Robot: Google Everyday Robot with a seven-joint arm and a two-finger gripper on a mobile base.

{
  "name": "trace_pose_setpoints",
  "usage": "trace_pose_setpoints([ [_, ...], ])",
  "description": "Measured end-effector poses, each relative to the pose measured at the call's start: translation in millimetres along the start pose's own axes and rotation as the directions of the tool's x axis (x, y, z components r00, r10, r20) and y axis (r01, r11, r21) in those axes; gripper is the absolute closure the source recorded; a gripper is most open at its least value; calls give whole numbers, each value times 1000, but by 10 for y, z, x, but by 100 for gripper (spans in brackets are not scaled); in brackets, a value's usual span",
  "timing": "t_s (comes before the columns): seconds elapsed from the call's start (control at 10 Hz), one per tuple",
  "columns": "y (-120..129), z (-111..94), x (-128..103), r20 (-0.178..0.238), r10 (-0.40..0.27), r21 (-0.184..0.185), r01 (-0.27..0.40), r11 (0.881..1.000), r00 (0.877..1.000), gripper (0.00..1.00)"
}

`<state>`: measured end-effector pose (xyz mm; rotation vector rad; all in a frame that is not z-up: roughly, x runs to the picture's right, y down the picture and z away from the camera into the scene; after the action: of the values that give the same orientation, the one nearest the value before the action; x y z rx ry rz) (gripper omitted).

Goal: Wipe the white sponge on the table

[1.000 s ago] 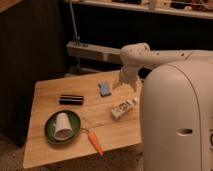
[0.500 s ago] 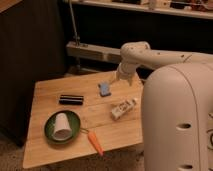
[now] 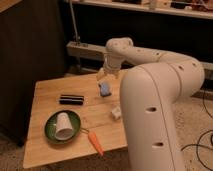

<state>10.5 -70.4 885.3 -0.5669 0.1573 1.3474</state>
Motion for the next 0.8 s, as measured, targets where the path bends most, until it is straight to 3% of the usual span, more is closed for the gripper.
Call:
trace_pose_setpoints([
  [0.4, -136, 506, -16, -34, -55, 68, 57, 996, 998, 28],
  [0.8, -228, 863, -149, -94, -78, 34, 82, 996, 993, 28],
])
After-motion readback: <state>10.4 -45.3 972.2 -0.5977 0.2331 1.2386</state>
